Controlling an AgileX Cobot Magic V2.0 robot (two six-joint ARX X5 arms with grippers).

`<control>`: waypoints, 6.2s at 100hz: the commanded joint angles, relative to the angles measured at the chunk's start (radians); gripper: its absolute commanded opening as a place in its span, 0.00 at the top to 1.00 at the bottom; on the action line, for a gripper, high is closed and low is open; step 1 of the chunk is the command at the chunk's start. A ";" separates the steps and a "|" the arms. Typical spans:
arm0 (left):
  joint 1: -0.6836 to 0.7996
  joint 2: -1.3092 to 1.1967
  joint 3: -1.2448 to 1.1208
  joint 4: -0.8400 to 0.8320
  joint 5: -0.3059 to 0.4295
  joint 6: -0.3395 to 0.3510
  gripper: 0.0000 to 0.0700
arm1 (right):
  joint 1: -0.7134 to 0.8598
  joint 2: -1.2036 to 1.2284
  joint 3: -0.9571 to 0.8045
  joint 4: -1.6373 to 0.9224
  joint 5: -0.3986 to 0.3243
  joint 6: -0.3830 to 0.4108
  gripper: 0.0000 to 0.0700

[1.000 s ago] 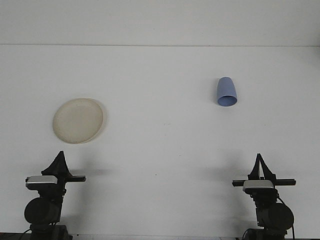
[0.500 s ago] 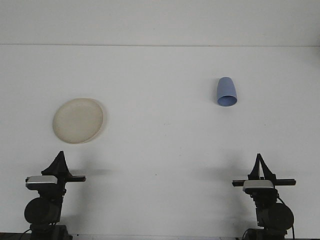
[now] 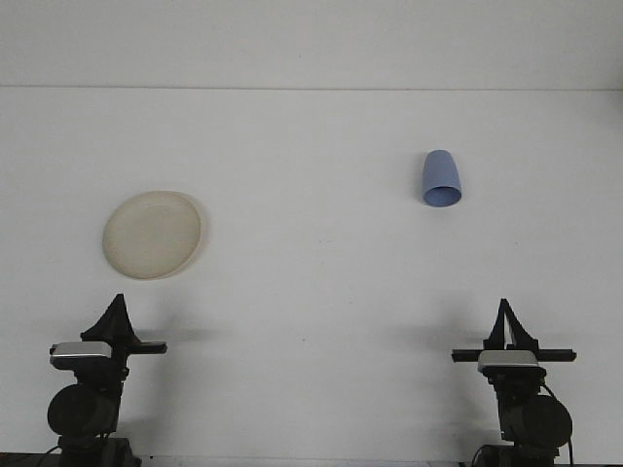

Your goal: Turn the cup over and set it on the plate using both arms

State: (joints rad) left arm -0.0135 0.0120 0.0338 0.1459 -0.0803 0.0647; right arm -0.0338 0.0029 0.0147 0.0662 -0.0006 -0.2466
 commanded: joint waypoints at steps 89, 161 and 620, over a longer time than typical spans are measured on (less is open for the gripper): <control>0.001 -0.002 -0.019 0.012 -0.005 0.002 0.98 | 0.000 0.669 0.626 -0.112 -0.092 0.425 0.33; 0.001 -0.002 -0.019 0.012 -0.005 0.002 0.98 | 0.001 1.566 0.706 0.515 -0.104 0.125 0.23; -0.110 0.963 1.110 -0.795 0.396 -0.117 0.25 | 0.379 0.389 0.503 -0.382 0.061 0.246 0.52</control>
State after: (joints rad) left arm -0.1036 0.9165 1.0691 -0.6140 0.3058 -0.1078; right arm 0.3515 0.3965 0.5133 -0.3237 0.0574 -0.0170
